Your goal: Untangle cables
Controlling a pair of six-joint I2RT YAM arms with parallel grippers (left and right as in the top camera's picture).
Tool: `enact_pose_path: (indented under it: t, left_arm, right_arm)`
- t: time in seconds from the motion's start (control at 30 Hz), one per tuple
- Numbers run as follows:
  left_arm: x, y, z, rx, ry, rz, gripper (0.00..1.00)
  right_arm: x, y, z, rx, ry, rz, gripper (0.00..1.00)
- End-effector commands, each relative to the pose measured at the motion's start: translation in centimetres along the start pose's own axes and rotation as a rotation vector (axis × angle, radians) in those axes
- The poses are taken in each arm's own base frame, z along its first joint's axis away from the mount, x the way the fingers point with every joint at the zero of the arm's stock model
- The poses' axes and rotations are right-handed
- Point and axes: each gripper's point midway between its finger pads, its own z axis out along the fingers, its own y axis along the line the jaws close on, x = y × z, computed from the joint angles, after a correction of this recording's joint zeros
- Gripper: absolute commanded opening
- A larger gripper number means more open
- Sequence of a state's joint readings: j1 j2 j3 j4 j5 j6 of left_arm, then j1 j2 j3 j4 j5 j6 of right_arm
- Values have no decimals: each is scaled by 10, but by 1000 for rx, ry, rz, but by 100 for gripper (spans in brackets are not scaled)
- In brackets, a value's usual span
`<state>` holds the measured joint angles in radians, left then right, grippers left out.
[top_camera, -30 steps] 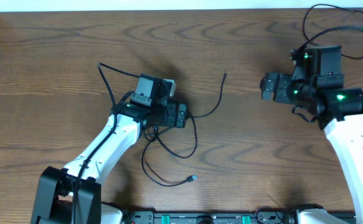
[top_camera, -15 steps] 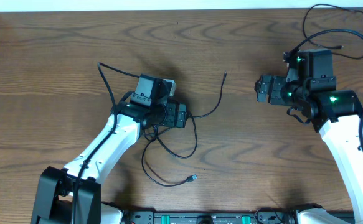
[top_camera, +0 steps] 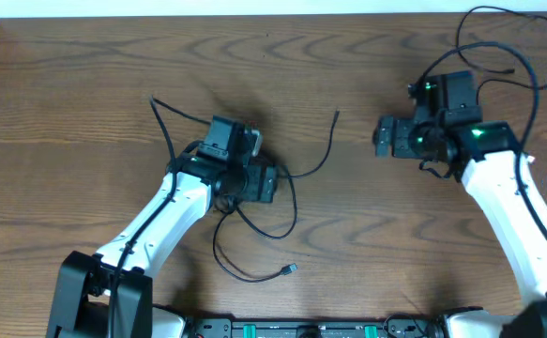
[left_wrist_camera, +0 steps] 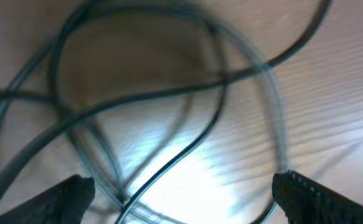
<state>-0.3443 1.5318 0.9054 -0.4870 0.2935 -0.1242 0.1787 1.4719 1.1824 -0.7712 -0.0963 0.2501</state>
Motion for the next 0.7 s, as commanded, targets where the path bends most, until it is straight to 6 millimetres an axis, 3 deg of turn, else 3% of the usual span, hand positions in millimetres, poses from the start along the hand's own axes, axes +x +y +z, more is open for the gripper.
enact_pose_path:
  t: [0.0,0.07,0.2,0.27,0.5,0.63,0.67]
  left_arm:
    - [15,25,0,-134,54,28,98]
    - [14,26,-1,-143,47,34,98]
    - [-45,46,-10,-294,-191,108,98]
    - [-60,44,-13,-295,-255,112,98]
    - [-68,34,-13,-241,-291,102,98]
    - [-94,31,-41,-272,-372,84,98]
    - [-105,31,-67,-308,-401,48,98]
  right_arm:
    - [11,0,25,21,67,-10,99]
    - [13,4,33,13,77,-17,99]
    - [8,27,38,-89,63,-34,99]
    - [8,34,37,-126,67,-33,99]
    - [13,32,36,-120,86,-30,99]
    - [20,23,35,-98,121,-9,99]
    - [22,17,35,-87,133,3,99]
